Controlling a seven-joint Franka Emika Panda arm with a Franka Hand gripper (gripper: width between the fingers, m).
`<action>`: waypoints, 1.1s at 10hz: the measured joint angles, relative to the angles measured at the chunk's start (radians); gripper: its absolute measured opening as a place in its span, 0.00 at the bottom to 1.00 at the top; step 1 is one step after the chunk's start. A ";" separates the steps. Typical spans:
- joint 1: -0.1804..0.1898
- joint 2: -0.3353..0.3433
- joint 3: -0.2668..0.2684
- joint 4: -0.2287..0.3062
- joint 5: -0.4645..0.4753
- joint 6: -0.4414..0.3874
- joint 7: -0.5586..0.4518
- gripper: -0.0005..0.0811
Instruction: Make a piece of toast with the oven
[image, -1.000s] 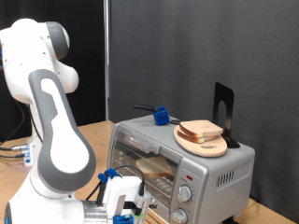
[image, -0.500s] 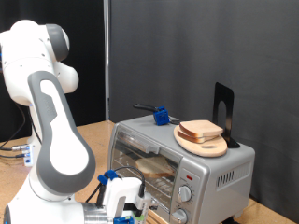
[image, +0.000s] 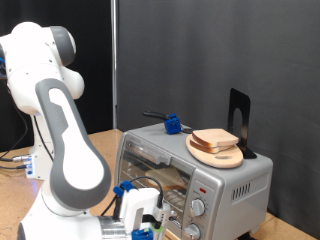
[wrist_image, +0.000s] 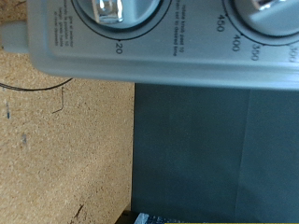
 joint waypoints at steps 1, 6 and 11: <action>0.012 0.005 0.002 -0.001 0.000 0.018 -0.014 0.84; 0.044 0.014 0.016 -0.010 0.007 0.043 -0.084 0.84; 0.044 0.019 0.014 -0.009 -0.001 0.024 -0.074 0.84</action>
